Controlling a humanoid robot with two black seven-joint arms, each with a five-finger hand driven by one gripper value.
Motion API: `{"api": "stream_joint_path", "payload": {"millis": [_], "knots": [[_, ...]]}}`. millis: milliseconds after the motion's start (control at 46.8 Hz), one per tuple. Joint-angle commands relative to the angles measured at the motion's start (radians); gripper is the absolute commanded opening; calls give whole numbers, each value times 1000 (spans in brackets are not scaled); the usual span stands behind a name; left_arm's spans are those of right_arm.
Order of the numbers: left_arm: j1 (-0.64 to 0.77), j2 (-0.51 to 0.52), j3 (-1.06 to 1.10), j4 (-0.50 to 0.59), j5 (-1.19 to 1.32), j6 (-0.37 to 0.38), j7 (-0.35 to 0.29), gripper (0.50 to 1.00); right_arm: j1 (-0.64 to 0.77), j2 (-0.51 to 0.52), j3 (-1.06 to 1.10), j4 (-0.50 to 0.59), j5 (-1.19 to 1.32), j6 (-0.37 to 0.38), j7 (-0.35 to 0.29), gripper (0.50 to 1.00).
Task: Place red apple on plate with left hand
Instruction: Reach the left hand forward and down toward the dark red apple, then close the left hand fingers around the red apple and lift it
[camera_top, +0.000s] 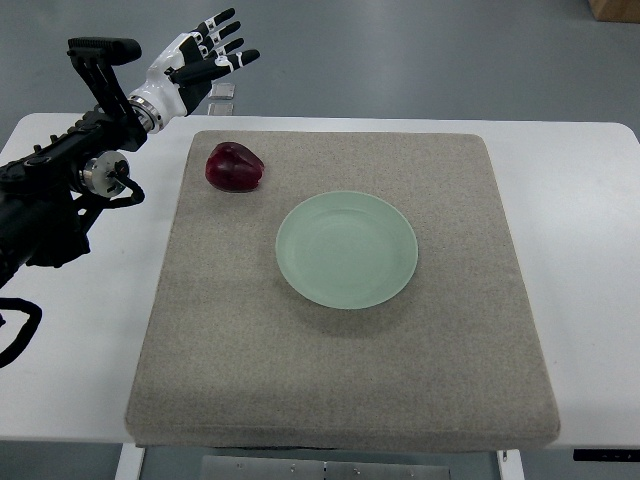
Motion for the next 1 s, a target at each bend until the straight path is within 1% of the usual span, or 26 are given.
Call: {"api": "stream_joint_path", "payload": {"millis": [0,171,363,406,513,727,834,919,983], "knots": [[-5,26,0,-31,159,-1,-1,986,0,0,0,0,0,0,0,964],[-17,100,-2,-127,476,-6,-2,988,0,0,0,0,0,0,0,964],[-28,181,0,-296,674,-4,-2,992,0,0,0,0,0,0,0,964],[-28,191,0,-319,729,-4,-1,992,0,0,0,0,0,0,0,964],[-26,192,0,-333,858,-4,-1,992,0,0,0,0,0,0,0,964],[-31,192,11,-318,1084,2,1,988,0,0,0,0,0,0,0,964],[-29,191,27,-318,1157,5,1,984,0,0,0,0,0,0,0,964],[-31,186,56,-316,1190,30,1,981,0,0,0,0,0,0,0,964],[-31,183,92,-316,1214,71,1,979,0,0,0,0,0,0,0,964]]}}
